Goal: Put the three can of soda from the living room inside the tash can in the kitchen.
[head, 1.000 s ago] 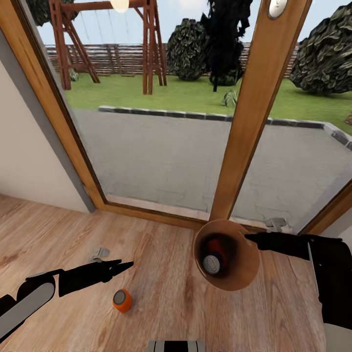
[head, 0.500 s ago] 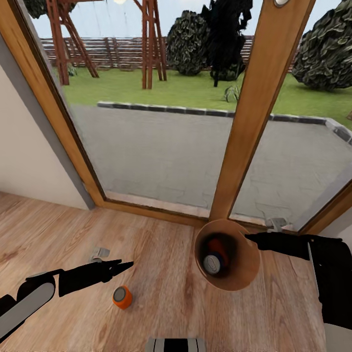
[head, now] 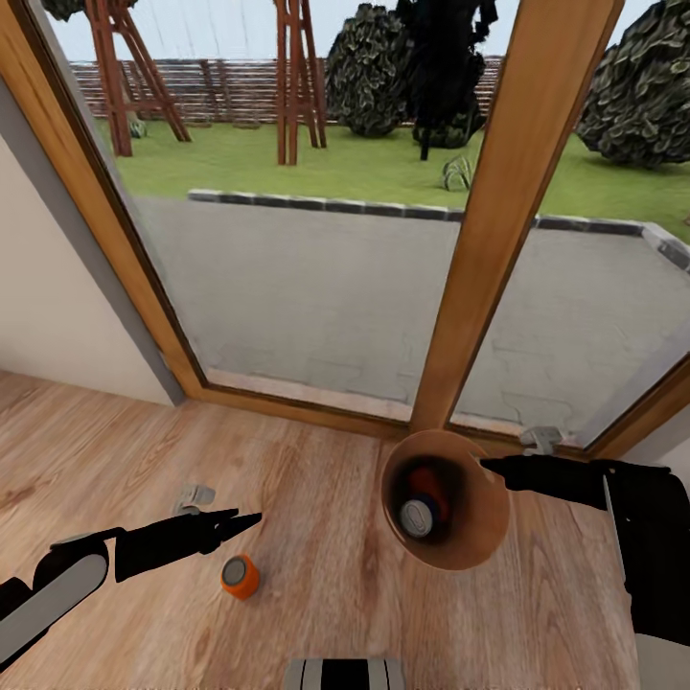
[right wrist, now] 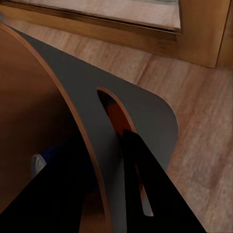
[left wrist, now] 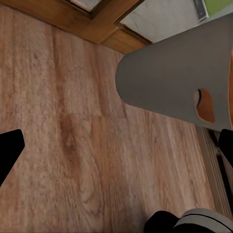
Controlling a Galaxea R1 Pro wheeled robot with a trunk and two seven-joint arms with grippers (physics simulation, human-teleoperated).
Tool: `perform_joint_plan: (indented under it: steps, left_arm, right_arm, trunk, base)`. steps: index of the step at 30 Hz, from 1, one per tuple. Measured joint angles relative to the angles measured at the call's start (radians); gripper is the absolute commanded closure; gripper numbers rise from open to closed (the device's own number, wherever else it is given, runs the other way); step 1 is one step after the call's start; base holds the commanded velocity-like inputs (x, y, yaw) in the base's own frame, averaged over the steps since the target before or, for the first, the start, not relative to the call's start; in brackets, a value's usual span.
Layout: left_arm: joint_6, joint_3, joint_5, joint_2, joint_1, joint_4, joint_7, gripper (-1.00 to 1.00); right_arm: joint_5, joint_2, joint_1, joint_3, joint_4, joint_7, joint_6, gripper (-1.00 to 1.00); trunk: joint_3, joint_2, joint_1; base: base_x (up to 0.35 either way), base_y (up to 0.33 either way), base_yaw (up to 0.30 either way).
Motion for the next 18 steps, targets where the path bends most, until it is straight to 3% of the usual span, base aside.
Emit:
perform_joint_plan:
  steps: [18]
  left_arm:
    - [0.000,0.000,0.000,0.000,0.000,0.000,0.000,-1.00]
  right_arm:
    - [0.000,0.000,0.000,0.000,0.000,0.000,-0.001,1.00]
  trunk:
    - [-0.029,0.000,0.000]
  base:
    - [0.000,0.000,0.000]
